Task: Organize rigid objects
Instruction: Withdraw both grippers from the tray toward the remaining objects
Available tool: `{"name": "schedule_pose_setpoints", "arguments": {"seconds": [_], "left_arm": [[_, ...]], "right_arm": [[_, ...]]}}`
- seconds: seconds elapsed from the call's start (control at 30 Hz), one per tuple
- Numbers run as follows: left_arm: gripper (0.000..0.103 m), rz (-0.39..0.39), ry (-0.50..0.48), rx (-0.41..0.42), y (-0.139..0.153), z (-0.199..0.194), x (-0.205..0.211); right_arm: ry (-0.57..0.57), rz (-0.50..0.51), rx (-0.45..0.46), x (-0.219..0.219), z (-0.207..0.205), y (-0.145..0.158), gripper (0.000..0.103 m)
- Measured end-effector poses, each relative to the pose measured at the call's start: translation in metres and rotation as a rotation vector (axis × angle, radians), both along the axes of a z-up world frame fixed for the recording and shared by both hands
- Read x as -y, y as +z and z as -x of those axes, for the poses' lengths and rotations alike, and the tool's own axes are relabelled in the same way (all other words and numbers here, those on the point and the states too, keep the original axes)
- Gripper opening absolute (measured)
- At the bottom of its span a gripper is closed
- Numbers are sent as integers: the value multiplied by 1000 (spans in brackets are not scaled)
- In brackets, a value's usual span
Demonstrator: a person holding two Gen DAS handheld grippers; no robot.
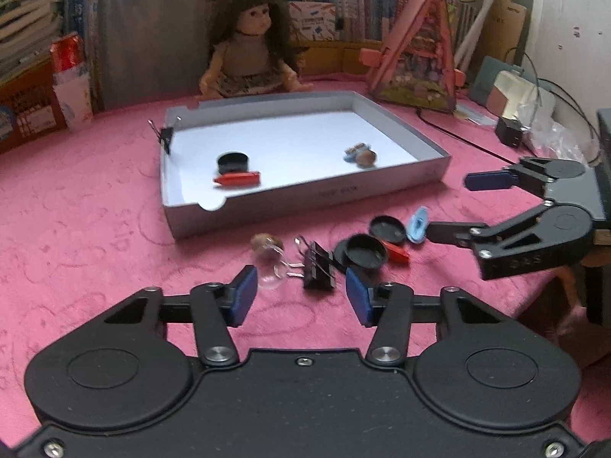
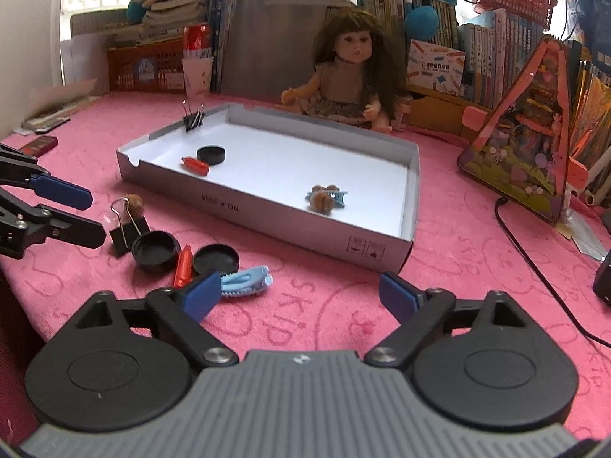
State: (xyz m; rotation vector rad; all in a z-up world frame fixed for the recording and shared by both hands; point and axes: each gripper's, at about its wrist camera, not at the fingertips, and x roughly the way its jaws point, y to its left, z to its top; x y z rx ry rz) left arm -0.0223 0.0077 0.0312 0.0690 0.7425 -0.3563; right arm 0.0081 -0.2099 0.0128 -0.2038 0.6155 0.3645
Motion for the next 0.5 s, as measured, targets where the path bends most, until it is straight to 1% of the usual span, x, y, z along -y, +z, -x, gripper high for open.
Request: {"name": "schedule_pose_setpoints", "arguments": {"seconds": [0.1, 0.2, 0.3, 0.5], "left_arm": [[44, 9, -37, -15, -2, 2, 4], [41, 0, -56, -21, -7, 2, 11], [39, -29, -28, -22, -12, -2, 14], [37, -41, 31, -22, -16, -12, 7]], "right_arm": [[5, -16, -14, -1, -1, -2, 91], [13, -15, -15, -3, -1, -2, 89], [25, -7, -17, -7, -2, -3, 88], [33, -6, -20, -10, -3, -5, 88]]}}
